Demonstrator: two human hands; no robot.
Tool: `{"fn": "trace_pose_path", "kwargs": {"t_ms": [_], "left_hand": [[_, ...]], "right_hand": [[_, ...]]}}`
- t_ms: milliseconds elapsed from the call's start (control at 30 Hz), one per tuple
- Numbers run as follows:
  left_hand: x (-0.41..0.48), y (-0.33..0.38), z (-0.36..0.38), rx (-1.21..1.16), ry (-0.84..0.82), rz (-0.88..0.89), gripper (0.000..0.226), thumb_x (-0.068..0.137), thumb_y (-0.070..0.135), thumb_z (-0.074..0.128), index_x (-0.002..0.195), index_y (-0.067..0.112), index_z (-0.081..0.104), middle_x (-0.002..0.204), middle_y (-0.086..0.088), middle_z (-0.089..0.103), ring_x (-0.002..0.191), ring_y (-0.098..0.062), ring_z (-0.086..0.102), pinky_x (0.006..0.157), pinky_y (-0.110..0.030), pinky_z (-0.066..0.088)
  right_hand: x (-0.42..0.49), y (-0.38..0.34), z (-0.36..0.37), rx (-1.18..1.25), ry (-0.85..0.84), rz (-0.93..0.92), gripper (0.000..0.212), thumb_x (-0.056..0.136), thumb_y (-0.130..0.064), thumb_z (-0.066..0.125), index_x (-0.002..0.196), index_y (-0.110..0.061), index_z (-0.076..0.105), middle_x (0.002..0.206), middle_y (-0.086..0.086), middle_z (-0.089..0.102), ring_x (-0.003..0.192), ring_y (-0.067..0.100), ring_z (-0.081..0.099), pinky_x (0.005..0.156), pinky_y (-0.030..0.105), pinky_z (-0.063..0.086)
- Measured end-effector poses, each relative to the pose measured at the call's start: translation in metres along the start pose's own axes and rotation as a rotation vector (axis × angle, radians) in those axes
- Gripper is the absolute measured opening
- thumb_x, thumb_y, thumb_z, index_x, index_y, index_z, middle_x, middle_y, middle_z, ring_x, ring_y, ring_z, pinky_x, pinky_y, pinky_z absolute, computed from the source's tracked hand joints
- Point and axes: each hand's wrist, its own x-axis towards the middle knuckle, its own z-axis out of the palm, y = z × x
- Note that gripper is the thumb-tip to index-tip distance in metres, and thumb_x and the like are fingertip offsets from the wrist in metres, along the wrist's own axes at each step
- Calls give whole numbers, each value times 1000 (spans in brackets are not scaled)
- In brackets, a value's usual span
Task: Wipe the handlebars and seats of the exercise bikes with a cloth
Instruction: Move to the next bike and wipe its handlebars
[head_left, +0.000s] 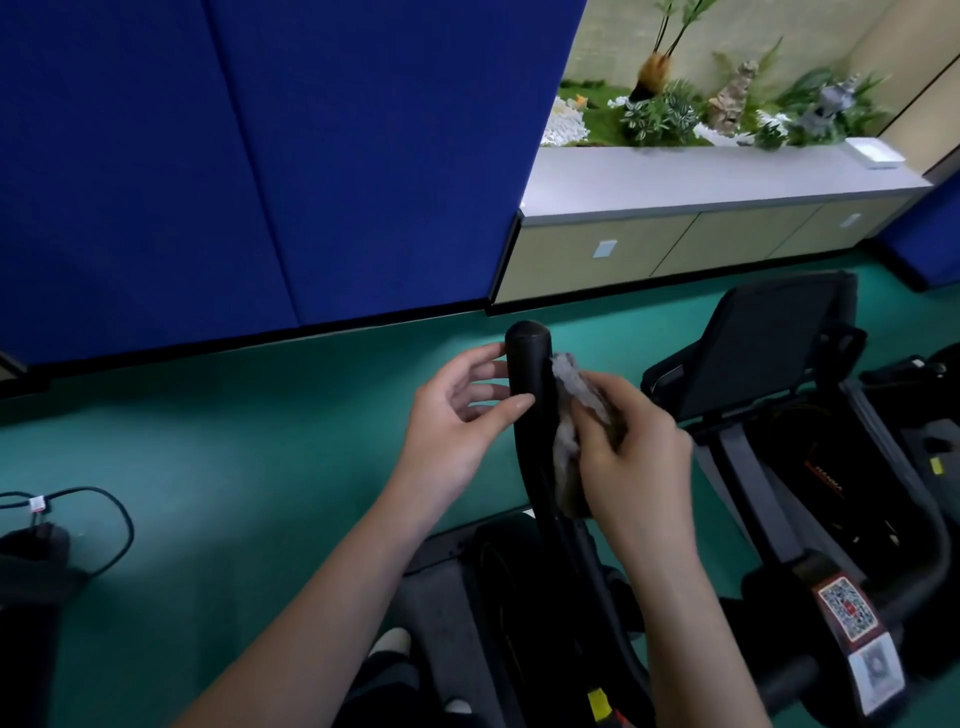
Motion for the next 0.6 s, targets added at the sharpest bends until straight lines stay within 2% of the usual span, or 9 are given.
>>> {"fn": "trace_pose_path", "kwargs": {"t_ms": [67, 133, 200, 267, 333, 433, 467, 500, 600], "left_hand": [[0, -1, -2, -2, -17, -1, 42, 78, -8, 67, 110, 17, 59, 103, -3, 64, 77, -5, 63, 78, -17, 50], [0, -1, -4, 4, -31, -5, 41, 79, -5, 67, 113, 16, 58, 104, -2, 65, 79, -4, 64, 79, -17, 50], [-1, -1, -6, -7, -41, -10, 42, 80, -6, 65, 115, 15, 57, 104, 0, 64, 78, -2, 63, 78, -15, 50], [-1, 0, -8, -11, -52, -20, 44, 81, -8, 64, 117, 15, 55, 104, 1, 63, 79, -2, 62, 78, -14, 50], [0, 0, -9, -21, -67, -27, 47, 80, -12, 63, 118, 15, 55, 105, -2, 63, 82, -7, 62, 79, -16, 51], [0, -1, -9, -23, -80, -25, 50, 78, -15, 63, 118, 15, 55, 105, -4, 64, 83, -9, 63, 79, -18, 52], [0, -1, -9, -26, -79, -22, 51, 77, -15, 64, 117, 16, 55, 105, -3, 64, 83, -8, 63, 79, -18, 52], [0, -2, -9, -33, -79, -19, 51, 77, -15, 64, 117, 16, 55, 104, -2, 64, 83, -8, 63, 79, -18, 52], [-2, -3, -8, -50, -75, -26, 49, 78, -13, 64, 118, 14, 56, 108, -5, 64, 86, -11, 63, 83, -20, 52]], "right_hand": [[-2, -4, -3, 10, 153, -49, 29, 85, 1, 56, 106, -15, 68, 85, -9, 68, 81, 2, 62, 71, 6, 45], [3, -10, 3, -5, 264, -165, 35, 83, 6, 55, 112, -8, 67, 100, 1, 67, 93, 6, 60, 85, 13, 45], [6, -15, 14, -70, 247, -284, 39, 79, 9, 55, 116, -1, 65, 111, 13, 61, 103, 18, 57, 93, 19, 42], [6, -11, 20, -113, 172, -338, 40, 77, 7, 54, 116, 2, 64, 111, 18, 58, 102, 29, 57, 90, 25, 43], [-2, -2, 18, -132, 140, -348, 39, 74, 6, 53, 111, 5, 65, 104, 19, 59, 95, 30, 59, 84, 21, 44], [-24, 14, 7, -135, 70, -346, 40, 69, 19, 57, 104, 5, 68, 97, 16, 60, 85, 14, 57, 77, 3, 38], [-27, 17, 3, -128, 54, -336, 43, 68, 23, 58, 104, 3, 68, 96, 14, 61, 83, 11, 56, 76, 1, 38], [-26, 18, -1, -123, 63, -329, 45, 68, 25, 58, 105, 2, 69, 96, 13, 61, 84, 12, 57, 76, 3, 39], [-13, 14, -1, -133, 187, -362, 44, 73, 20, 56, 110, 0, 67, 103, 13, 60, 92, 23, 59, 82, 20, 46]]}}
